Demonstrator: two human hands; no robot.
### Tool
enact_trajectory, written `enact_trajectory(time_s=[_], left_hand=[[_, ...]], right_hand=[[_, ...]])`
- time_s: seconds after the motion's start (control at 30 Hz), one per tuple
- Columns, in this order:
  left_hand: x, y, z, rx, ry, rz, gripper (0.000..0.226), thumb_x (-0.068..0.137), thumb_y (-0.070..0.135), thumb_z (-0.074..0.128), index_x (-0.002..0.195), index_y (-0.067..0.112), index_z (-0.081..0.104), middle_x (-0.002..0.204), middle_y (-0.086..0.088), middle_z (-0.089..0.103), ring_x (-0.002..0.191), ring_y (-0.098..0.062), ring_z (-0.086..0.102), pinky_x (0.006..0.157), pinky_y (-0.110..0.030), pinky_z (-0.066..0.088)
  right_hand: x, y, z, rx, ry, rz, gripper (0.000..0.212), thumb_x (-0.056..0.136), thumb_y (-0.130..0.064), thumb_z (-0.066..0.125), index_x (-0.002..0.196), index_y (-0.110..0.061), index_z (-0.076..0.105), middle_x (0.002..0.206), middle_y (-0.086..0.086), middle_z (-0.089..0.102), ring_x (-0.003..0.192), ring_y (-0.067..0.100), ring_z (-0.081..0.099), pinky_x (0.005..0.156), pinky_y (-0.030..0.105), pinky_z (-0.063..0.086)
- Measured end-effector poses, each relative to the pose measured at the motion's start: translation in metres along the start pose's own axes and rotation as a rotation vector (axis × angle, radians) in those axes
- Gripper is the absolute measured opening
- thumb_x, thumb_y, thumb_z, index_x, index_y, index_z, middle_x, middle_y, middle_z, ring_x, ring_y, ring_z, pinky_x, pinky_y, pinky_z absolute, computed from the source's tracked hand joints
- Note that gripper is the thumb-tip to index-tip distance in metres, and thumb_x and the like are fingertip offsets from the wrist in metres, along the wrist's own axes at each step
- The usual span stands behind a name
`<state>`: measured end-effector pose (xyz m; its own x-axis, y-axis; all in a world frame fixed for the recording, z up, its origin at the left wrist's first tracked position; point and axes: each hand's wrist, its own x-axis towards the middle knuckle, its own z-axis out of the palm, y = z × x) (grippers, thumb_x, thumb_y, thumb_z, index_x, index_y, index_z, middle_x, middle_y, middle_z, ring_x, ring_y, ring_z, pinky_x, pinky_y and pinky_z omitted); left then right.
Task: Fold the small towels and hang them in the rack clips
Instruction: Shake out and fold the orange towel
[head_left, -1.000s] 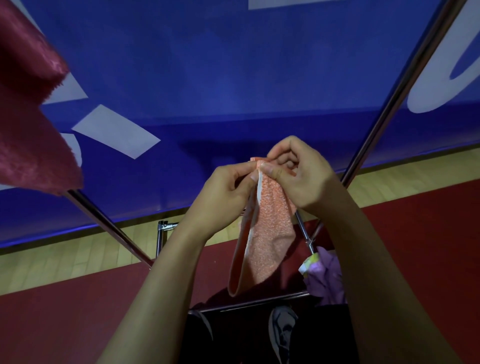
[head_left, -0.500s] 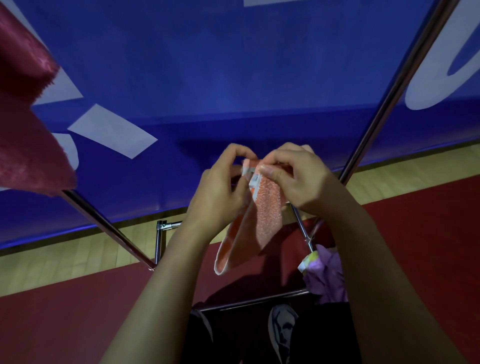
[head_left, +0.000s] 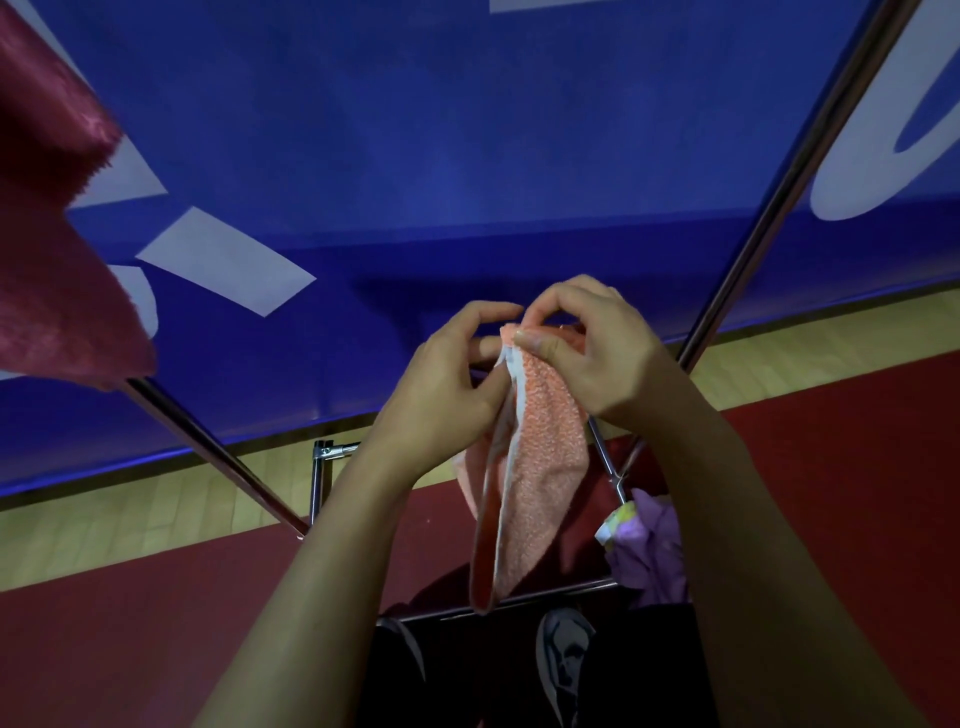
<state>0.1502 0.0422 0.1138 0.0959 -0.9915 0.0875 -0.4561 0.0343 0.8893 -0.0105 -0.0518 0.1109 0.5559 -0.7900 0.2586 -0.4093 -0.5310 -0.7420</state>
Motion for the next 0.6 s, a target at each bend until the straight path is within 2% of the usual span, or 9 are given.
enact_trajectory(time_s=[0.03, 0.07, 0.17, 0.27, 0.37, 0.5, 0.6], left_hand=[[-0.001, 0.002, -0.001, -0.046, -0.013, -0.013, 0.036, 0.104, 0.010, 0.059, 0.138, 0.022, 0.054, 0.102, 0.010, 0.080, 0.098, -0.008, 0.075, 0.094, -0.034, 0.058], [-0.002, 0.004, -0.001, -0.093, -0.024, -0.031, 0.038, 0.103, 0.007, 0.058, 0.138, 0.023, 0.054, 0.103, 0.008, 0.080, 0.099, -0.011, 0.075, 0.095, -0.036, 0.058], [-0.004, 0.008, -0.003, -0.145, -0.034, -0.059, 0.041, 0.102, 0.014, 0.063, 0.139, 0.028, 0.052, 0.103, 0.004, 0.079, 0.102, -0.017, 0.074, 0.100, -0.046, 0.056], [-0.004, 0.006, -0.004, -0.060, -0.026, -0.025, 0.052, 0.097, 0.028, 0.073, 0.142, 0.028, 0.048, 0.101, 0.005, 0.080, 0.099, -0.015, 0.075, 0.097, -0.047, 0.057], [-0.002, 0.002, -0.008, -0.001, 0.009, -0.011, 0.055, 0.094, 0.028, 0.077, 0.142, 0.029, 0.050, 0.094, 0.006, 0.080, 0.095, -0.013, 0.076, 0.094, -0.045, 0.058], [-0.004, 0.001, -0.015, 0.009, 0.067, 0.021, 0.037, 0.099, 0.023, 0.071, 0.134, 0.026, 0.060, 0.093, 0.007, 0.080, 0.092, -0.011, 0.074, 0.088, -0.035, 0.057], [-0.006, 0.000, -0.025, 0.003, 0.130, 0.029, 0.018, 0.101, 0.017, 0.067, 0.118, 0.022, 0.071, 0.100, 0.008, 0.078, 0.097, -0.006, 0.073, 0.089, -0.035, 0.057]], right_hand=[[0.000, 0.001, 0.000, 0.025, 0.005, 0.005, 0.013, 0.093, -0.038, 0.070, 0.099, -0.028, 0.064, 0.102, -0.012, 0.061, 0.102, 0.008, 0.058, 0.084, 0.019, 0.049], [0.000, 0.000, 0.000, 0.053, 0.000, 0.020, 0.015, 0.093, -0.036, 0.070, 0.102, -0.026, 0.063, 0.100, -0.011, 0.064, 0.097, 0.004, 0.062, 0.081, 0.019, 0.051], [-0.002, -0.002, -0.001, 0.091, -0.029, 0.051, 0.019, 0.093, -0.037, 0.071, 0.107, -0.025, 0.067, 0.093, -0.011, 0.071, 0.087, -0.004, 0.067, 0.073, 0.011, 0.052], [-0.002, -0.002, -0.003, 0.026, -0.036, 0.042, 0.020, 0.089, -0.047, 0.071, 0.099, -0.029, 0.072, 0.089, -0.012, 0.071, 0.085, -0.003, 0.066, 0.070, 0.011, 0.049], [-0.003, -0.003, -0.004, 0.020, -0.047, 0.066, 0.024, 0.087, -0.051, 0.072, 0.091, -0.028, 0.074, 0.081, -0.009, 0.072, 0.077, 0.002, 0.067, 0.065, 0.012, 0.050], [-0.004, 0.004, -0.010, 0.050, -0.139, 0.096, 0.027, 0.084, -0.055, 0.073, 0.093, -0.030, 0.071, 0.077, -0.009, 0.073, 0.068, 0.001, 0.066, 0.063, 0.019, 0.052], [-0.005, 0.020, -0.011, -0.110, -0.297, 0.163, 0.030, 0.080, -0.054, 0.079, 0.094, -0.029, 0.069, 0.082, -0.007, 0.072, 0.074, 0.008, 0.066, 0.072, 0.036, 0.055]])
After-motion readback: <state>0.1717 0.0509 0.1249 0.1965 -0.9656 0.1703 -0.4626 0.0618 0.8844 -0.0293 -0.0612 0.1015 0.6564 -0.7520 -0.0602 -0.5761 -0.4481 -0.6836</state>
